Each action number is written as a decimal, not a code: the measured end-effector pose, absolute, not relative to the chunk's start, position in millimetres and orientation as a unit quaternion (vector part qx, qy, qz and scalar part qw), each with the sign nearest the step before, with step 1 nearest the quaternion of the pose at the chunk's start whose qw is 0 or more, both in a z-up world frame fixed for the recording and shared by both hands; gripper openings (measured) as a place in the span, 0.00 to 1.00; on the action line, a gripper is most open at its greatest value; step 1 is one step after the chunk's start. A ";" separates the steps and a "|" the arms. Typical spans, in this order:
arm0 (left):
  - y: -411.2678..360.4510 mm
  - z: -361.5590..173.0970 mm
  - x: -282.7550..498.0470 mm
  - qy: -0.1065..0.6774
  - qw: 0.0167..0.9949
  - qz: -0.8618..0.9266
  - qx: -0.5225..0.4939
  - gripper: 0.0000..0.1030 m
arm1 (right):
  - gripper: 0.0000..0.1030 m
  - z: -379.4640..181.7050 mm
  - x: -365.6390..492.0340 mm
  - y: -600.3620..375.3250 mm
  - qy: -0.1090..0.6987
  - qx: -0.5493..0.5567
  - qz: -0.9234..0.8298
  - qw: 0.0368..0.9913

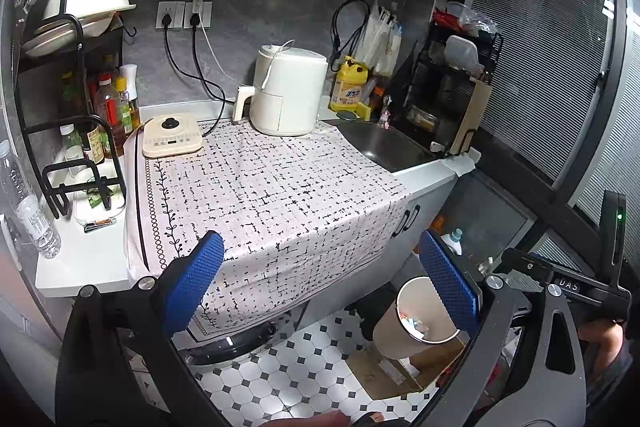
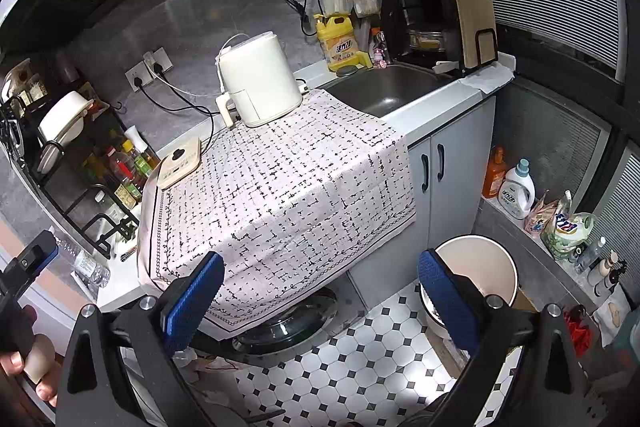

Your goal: Collect trash

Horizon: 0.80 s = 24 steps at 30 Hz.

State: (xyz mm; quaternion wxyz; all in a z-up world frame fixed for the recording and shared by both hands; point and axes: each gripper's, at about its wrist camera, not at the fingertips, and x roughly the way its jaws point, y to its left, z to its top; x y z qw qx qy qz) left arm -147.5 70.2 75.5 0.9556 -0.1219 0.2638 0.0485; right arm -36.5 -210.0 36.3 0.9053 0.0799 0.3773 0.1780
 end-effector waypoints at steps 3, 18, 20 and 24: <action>68.7 75.2 -150.0 0.263 0.956 0.048 -0.122 0.94 | 0.92 36.3 -36.3 -210.5 0.377 0.079 0.179 0.905; 68.8 74.4 -157.3 0.262 0.956 0.050 -0.124 0.94 | 0.92 38.2 -40.0 -213.9 0.377 0.078 0.180 0.905; 68.1 74.2 -158.0 0.262 0.956 0.051 -0.125 0.94 | 0.92 38.1 -40.4 -213.7 0.377 0.079 0.180 0.905; 67.8 73.8 -158.2 0.265 0.955 0.050 -0.123 0.94 | 0.92 38.0 -40.9 -214.1 0.379 0.078 0.179 0.904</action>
